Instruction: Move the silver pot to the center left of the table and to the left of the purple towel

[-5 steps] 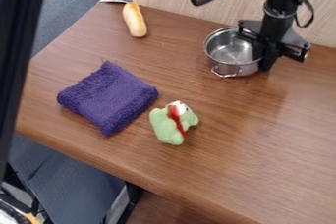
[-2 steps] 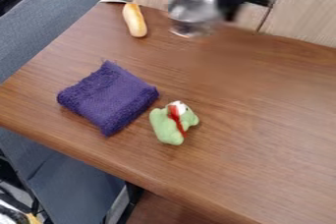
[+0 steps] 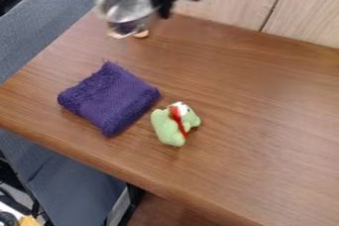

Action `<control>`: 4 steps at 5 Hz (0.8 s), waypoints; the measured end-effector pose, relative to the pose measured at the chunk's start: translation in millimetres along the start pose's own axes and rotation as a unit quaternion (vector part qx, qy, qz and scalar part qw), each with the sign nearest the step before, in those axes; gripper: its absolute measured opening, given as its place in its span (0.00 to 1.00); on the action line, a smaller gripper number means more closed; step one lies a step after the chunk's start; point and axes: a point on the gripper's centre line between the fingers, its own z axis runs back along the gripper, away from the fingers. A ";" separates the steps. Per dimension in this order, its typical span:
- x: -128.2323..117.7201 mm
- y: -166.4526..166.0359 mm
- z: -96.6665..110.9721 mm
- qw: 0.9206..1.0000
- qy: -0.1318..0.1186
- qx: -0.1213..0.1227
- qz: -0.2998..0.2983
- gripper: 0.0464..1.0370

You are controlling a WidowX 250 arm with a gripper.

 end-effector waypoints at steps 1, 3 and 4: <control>-5.2 49.9 -11.8 0.998 0.005 0.042 0.046 0.03; -25.8 88.2 -59.0 0.993 0.048 0.076 0.075 0.03; -29.1 85.6 -71.2 0.994 0.054 0.071 0.064 0.03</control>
